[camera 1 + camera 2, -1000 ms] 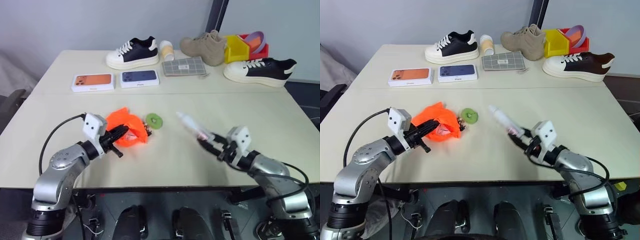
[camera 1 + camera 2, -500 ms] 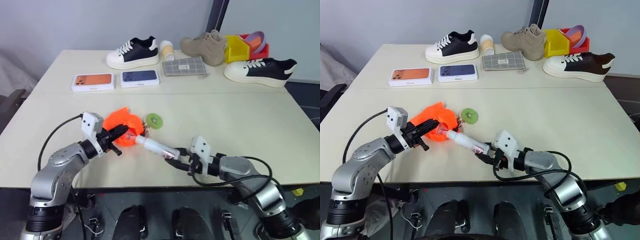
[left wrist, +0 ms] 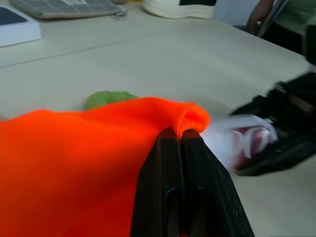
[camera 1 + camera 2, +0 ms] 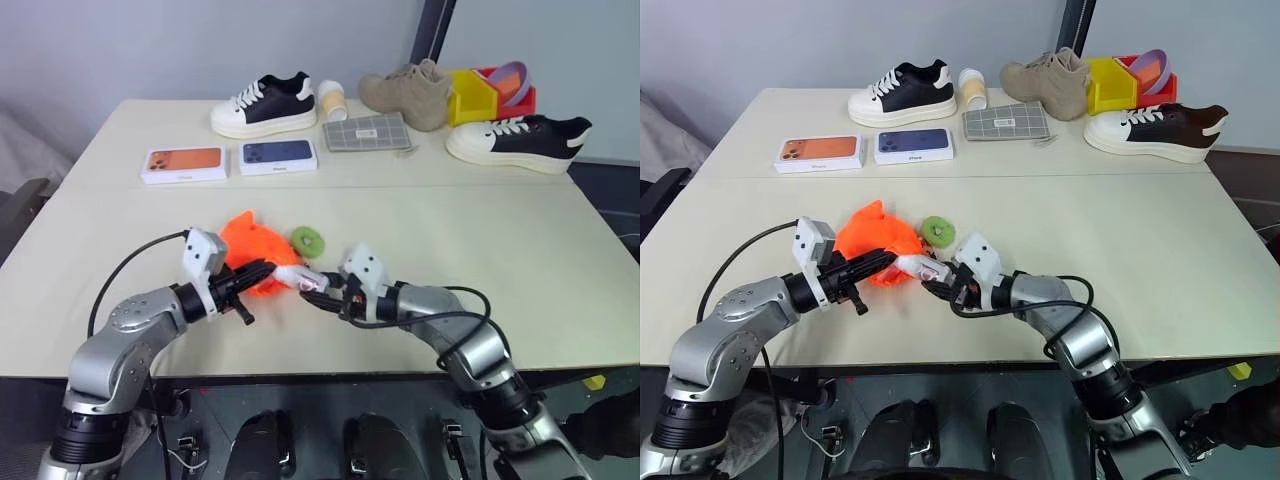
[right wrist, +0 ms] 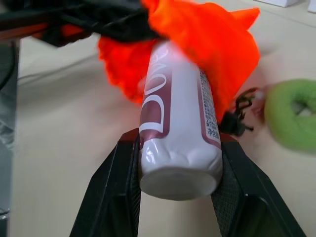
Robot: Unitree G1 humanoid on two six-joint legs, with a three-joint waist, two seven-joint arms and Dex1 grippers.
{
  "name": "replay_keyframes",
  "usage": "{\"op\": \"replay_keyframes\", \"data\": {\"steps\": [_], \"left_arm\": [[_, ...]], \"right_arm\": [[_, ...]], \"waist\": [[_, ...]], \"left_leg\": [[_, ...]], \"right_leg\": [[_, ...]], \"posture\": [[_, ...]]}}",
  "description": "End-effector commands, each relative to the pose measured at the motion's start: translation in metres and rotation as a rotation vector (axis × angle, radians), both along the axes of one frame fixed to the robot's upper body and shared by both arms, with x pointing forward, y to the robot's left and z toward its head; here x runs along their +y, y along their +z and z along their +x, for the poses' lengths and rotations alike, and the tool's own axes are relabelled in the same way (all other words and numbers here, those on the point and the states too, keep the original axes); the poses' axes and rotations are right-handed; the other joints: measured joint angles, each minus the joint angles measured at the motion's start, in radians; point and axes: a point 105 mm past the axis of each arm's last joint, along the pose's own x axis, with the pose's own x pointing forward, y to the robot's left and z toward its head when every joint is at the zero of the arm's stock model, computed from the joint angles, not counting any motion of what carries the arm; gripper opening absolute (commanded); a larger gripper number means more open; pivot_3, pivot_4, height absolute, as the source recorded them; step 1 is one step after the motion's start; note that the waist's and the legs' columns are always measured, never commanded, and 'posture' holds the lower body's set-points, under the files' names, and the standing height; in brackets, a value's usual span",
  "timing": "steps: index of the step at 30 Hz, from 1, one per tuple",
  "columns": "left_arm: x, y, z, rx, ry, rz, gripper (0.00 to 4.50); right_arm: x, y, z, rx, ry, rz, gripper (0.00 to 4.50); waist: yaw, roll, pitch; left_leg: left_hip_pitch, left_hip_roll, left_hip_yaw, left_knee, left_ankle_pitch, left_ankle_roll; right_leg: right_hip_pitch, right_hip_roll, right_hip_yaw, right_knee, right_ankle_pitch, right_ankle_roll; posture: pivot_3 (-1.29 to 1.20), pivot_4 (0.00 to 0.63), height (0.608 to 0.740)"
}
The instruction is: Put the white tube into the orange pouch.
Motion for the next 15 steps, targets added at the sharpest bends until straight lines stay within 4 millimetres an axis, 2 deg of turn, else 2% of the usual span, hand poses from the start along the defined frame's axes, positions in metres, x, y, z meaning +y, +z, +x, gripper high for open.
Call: {"op": "replay_keyframes", "data": {"steps": [1, 8, 15], "left_arm": [[-0.009, 0.010, -0.008, -0.034, -0.057, 0.005, 0.00], [-0.011, 0.009, -0.014, -0.017, -0.075, 0.004, 0.00], [-0.011, 0.009, -0.023, 0.002, -0.095, 0.001, 0.00]], "right_arm": [[0.011, 0.015, 0.005, -0.042, 0.002, 0.019, 1.69], [0.026, 0.013, 0.014, -0.019, -0.015, 0.018, 1.69], [0.060, 0.016, 0.034, 0.010, -0.072, 0.049, 1.69]], "waist": [[0.000, 0.000, 0.000], [-0.001, 0.000, 0.000], [-0.013, 0.000, 0.000]], "left_leg": [[0.000, 0.000, 0.000, 0.000, 0.000, 0.000], [0.000, 0.000, 0.000, 0.000, 0.000, -0.004], [0.000, 0.000, 0.001, -0.001, 0.001, -0.006]], "right_leg": [[0.000, 0.000, 0.000, 0.000, 0.000, 0.000], [0.000, 0.000, 0.000, 0.000, 0.000, 0.000], [-0.001, 0.000, 0.000, 0.001, 0.001, 0.001]], "posture": [[0.00, 0.150, 0.740], [0.00, 0.150, 0.740], [0.00, 0.150, 0.740]]}}
